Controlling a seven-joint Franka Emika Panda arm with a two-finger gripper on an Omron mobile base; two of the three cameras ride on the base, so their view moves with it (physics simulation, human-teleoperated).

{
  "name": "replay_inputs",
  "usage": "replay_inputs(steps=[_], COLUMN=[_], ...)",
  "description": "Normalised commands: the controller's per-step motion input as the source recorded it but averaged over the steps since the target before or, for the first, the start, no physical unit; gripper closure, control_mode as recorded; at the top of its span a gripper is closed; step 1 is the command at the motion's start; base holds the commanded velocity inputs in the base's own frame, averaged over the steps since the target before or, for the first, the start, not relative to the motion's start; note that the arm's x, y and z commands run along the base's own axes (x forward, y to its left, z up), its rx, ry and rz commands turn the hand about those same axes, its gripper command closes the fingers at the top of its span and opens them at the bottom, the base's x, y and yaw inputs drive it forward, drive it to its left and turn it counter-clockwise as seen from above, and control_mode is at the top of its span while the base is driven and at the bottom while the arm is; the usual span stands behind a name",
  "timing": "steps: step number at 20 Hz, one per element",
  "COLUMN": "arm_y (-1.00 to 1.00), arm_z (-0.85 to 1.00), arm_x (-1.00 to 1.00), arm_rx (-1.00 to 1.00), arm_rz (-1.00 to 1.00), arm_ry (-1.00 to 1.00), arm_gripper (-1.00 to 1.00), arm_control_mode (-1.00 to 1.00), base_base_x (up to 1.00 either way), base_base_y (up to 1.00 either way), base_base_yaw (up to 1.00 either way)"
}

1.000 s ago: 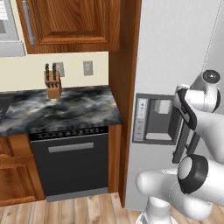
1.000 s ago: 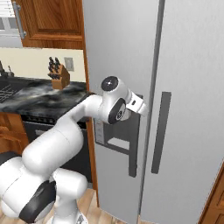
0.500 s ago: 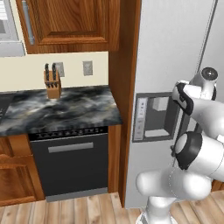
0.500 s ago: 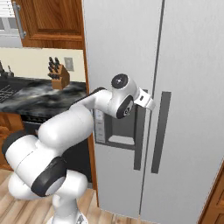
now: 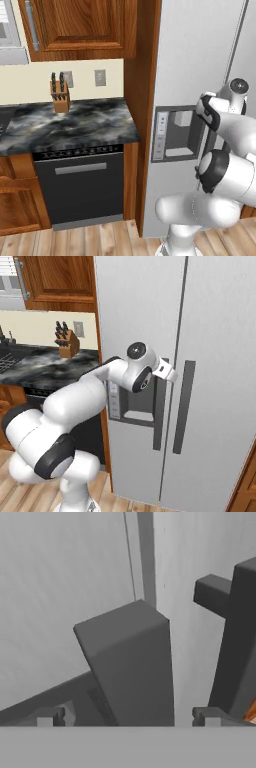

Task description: Take the bottled waters from the counter and place them in the freezer to freeze. Close the freezer door after placing the bottles.

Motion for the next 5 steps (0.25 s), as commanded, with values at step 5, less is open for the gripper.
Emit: replay_inputs(steps=[5], arm_y=[0.00], arm_z=[0.00], arm_x=[0.49], arm_rx=[0.00], arm_rz=[0.00], arm_ry=[0.00], arm_gripper=[-1.00], arm_control_mode=[-1.00], base_base_x=[0.00], base_base_y=[0.00], base_base_yaw=[0.00])
